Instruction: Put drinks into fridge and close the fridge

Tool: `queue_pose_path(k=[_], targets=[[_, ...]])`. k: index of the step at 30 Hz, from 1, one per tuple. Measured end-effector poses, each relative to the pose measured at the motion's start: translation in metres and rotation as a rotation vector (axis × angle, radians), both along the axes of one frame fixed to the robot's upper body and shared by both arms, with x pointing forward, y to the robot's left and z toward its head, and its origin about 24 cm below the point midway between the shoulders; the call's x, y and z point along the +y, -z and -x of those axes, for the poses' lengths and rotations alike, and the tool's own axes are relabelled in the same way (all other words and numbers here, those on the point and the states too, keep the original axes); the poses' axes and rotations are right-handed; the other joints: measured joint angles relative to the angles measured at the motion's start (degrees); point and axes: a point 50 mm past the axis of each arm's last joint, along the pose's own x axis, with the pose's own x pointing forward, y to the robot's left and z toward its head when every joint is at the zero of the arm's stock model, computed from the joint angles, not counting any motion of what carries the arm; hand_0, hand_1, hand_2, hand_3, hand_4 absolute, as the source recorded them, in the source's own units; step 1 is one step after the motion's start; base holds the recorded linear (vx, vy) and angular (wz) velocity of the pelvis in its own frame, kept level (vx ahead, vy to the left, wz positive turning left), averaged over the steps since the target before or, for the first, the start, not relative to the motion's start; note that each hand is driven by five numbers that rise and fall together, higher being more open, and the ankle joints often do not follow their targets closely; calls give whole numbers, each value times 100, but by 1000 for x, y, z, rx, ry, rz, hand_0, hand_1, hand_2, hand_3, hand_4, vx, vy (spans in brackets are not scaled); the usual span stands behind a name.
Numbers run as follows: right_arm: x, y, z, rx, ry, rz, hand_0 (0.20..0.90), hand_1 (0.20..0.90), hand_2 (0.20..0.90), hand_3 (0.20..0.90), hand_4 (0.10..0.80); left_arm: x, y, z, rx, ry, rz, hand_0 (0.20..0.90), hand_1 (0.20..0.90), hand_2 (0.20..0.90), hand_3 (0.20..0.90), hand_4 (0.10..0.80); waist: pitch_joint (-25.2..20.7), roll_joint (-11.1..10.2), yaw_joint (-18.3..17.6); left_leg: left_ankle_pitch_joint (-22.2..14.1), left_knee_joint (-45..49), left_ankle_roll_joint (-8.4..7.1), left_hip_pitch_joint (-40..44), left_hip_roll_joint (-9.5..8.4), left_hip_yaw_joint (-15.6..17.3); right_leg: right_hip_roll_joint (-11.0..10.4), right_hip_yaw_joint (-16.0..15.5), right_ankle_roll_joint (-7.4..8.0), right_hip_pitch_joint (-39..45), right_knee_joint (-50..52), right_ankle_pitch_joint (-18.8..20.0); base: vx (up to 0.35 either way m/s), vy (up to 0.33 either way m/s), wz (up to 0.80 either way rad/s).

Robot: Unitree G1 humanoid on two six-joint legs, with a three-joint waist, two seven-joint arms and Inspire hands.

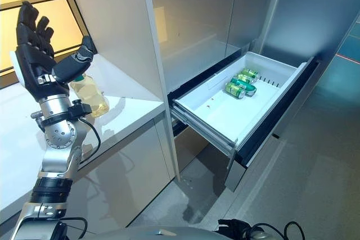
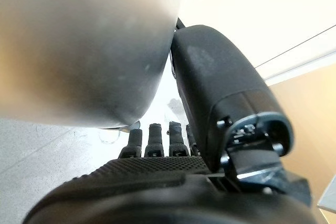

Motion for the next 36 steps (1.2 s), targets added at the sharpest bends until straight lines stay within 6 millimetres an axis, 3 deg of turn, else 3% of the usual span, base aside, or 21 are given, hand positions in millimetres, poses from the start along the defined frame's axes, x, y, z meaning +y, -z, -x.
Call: queue_pose_path(k=[8, 23, 36], targets=[[0, 0, 0, -1, -8, 2, 900, 900, 900, 900, 800, 5, 11, -6, 82, -35, 17, 900, 900, 900, 900, 800, -6, 11, -3, 0, -2, 0, -11, 1, -2, 2, -1, 0, 4, 0, 0, 0, 0, 0], [-2, -1, -1, 0, -20, 3, 900, 900, 900, 900, 800, 26, 59, -13, 334, -131, 49, 900, 900, 900, 900, 800, -39, 62, -6, 1, 3, 0, 0, 0, -19, 2, -11, -1, 5, 0, 0, 0, 0, 0], [-2, -1, -1, 1, -41, 9, 900, 900, 900, 900, 800, 34, 78, -12, 420, -169, 61, 900, 900, 900, 900, 800, -51, 81, -8, 1, 4, 0, 17, 1, -17, 2, -11, -1, 18, 0, 1, 0, 0, 0]])
